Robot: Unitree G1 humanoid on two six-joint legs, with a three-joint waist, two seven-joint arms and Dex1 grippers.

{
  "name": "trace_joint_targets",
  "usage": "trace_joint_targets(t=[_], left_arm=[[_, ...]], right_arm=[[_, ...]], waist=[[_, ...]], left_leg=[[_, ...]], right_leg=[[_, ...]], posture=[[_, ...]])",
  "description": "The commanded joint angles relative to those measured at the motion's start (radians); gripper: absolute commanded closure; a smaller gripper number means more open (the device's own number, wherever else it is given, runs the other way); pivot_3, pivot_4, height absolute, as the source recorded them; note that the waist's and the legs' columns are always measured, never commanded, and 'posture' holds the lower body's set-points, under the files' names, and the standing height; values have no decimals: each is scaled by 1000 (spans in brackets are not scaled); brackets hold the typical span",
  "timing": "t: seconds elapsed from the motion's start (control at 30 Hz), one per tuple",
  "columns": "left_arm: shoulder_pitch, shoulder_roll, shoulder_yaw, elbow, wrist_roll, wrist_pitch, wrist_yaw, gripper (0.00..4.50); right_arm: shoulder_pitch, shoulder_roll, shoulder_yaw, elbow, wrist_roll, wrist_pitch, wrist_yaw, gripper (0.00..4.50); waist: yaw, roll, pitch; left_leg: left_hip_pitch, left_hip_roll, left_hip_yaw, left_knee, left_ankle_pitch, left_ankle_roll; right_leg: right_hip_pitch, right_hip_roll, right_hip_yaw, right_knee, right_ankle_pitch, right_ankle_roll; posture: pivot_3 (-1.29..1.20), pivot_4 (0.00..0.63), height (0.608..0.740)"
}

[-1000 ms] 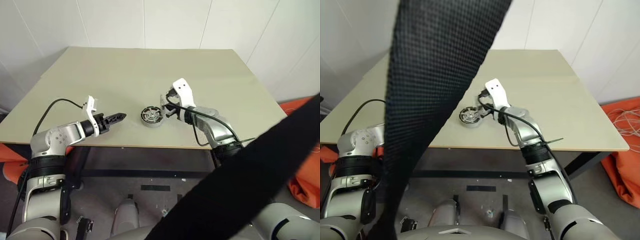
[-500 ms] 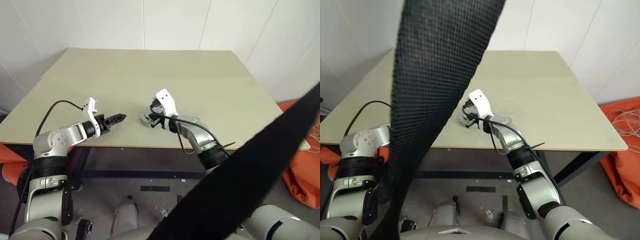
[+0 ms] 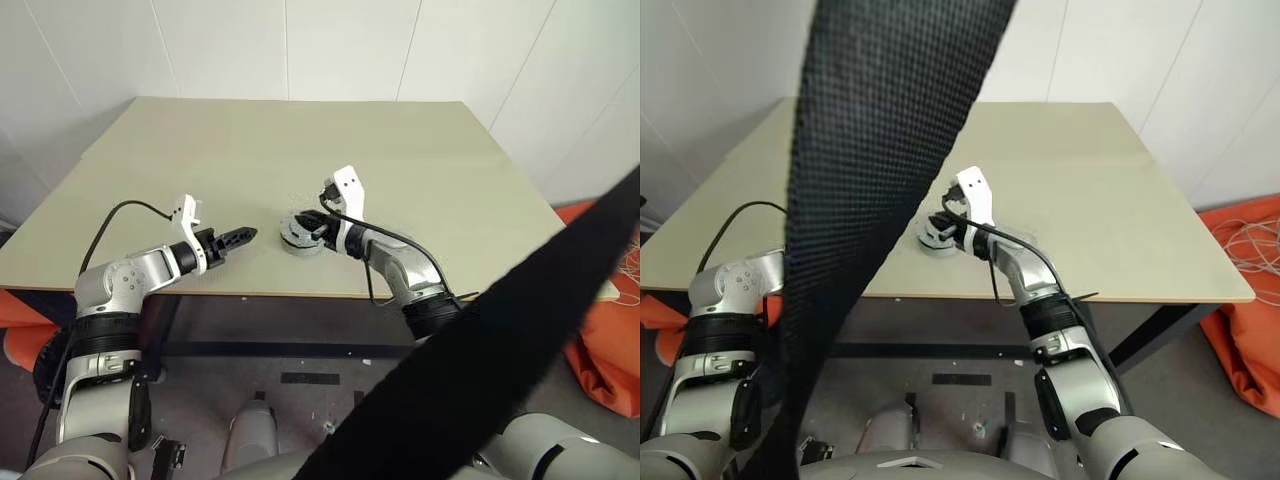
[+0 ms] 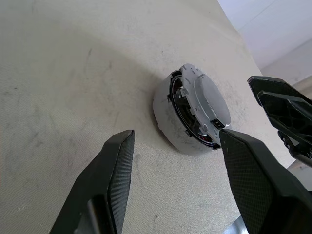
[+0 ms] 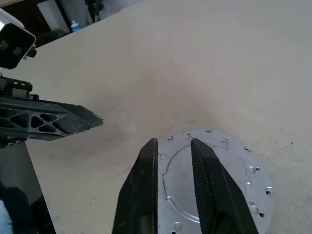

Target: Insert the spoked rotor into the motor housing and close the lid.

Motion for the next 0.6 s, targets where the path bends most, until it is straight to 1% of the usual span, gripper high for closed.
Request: trace_joint_targets(t=[0.03, 0.17, 0.23, 0.27, 0.47, 0.6], left_arm=[[-32, 2, 0, -11, 2, -18, -9, 1515], [-37, 2, -2, -11, 6, -18, -12, 1515], [-38, 4, -1, -11, 6, -19, -13, 1515], [-38, 5, -1, -12, 6, -20, -13, 1515], [-27, 2, 2, -28, 4, -19, -10, 1515], [-23, -3, 4, -34, 3, -20, -4, 1515]], right_arm=[[3, 9, 1, -3, 19, -49, 27, 2275], [-13, 18, -4, 81, 4, -95, 26, 907], [-28, 20, -8, 123, -4, -119, 19, 150], [-40, 21, -14, 151, -6, -133, 13, 26], [-119, 23, -4, 319, -55, -212, -25, 26], [-143, 33, -5, 371, -67, -253, -28, 26]], waist=[[0, 0, 0], [0, 0, 0], [0, 0, 0], [0, 0, 0], [-2, 0, 0], [-2, 0, 0]], left_leg=[[0, 0, 0, 0, 0, 0], [0, 0, 0, 0, 0, 0], [0, 0, 0, -1, 0, 0], [0, 0, 0, -1, 0, 0], [0, 0, 0, -2, 0, 0], [-1, 0, 0, -2, 0, 0]], right_leg=[[0, 0, 0, 0, 0, 0], [0, 0, 0, 0, 0, 0], [0, 0, 0, 0, 0, 0], [-1, 0, 0, 0, 0, 0], [-1, 0, 0, 0, 0, 0], [-1, 0, 0, 0, 0, -1]], posture=[[0, 0, 740], [0, 0, 740], [0, 0, 740], [0, 0, 740], [0, 0, 740], [0, 0, 740]])
